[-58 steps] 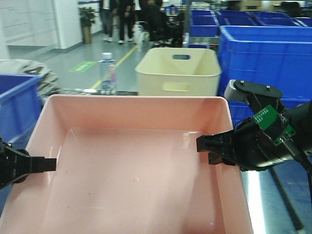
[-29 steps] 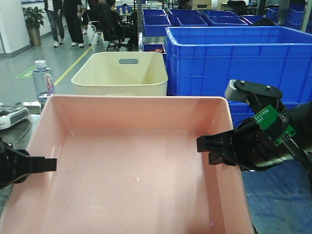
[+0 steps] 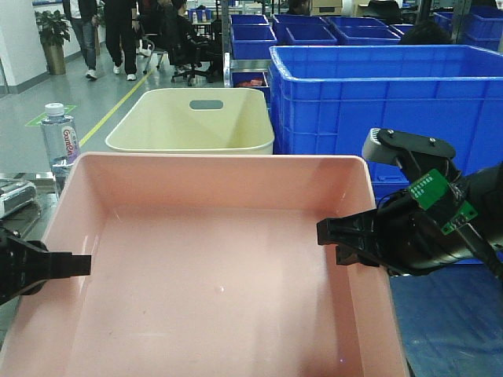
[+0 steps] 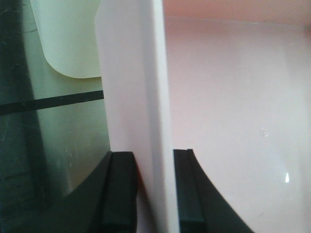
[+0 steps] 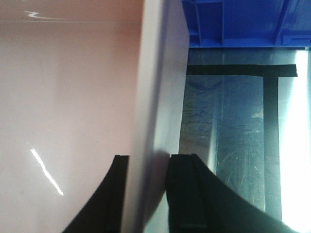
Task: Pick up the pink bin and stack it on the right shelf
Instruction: 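Carry the pink bin with both grippers while the base drives to the table, then lower the pink bin with both grippers onto the metal table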
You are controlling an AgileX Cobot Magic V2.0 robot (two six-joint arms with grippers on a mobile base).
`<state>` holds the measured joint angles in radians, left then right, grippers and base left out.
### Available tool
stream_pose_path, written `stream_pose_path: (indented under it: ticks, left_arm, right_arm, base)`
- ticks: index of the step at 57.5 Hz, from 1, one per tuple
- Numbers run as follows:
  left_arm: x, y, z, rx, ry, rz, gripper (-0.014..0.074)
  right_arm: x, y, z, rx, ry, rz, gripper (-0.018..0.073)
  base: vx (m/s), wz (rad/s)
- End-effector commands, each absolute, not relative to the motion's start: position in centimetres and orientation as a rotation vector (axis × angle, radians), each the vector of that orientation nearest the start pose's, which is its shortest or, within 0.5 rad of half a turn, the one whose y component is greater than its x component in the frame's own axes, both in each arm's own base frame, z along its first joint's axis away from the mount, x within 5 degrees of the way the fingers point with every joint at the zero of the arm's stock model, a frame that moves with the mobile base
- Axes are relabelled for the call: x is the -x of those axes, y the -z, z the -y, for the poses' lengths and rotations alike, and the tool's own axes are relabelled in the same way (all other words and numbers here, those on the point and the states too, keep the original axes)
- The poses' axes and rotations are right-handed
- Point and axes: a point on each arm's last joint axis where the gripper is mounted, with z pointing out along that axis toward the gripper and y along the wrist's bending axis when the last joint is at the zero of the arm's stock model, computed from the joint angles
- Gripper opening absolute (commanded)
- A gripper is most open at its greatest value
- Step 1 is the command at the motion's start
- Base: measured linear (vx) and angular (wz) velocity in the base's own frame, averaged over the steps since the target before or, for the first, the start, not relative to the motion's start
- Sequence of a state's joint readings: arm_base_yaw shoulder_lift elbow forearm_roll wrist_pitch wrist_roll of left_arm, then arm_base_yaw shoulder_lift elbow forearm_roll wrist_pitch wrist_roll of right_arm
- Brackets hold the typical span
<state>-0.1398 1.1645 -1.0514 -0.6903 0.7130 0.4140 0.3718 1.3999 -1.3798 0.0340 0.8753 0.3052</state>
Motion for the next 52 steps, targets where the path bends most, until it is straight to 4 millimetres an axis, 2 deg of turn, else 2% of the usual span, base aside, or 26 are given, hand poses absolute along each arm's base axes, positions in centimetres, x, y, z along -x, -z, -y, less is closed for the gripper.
stream_pose_path:
  ticks: [1, 52]
  left_arm:
    - [-22.51, -39.11, 7.74, -0.188, 0.758, -2.064, -0.0001]
    - [-22.51, -39.11, 7.74, -0.188, 0.758, -2.064, -0.0001]
  right_arm:
    - [-27.94, -40.52, -10.98, 0.045, -0.407, -2.256, -0.0009]
    - [-27.93, -40.52, -11.00, 0.044, -0.410, -2.256, -0.0009]
  base:
    - [0.05, 0.01]
    - [0.01, 0.00]
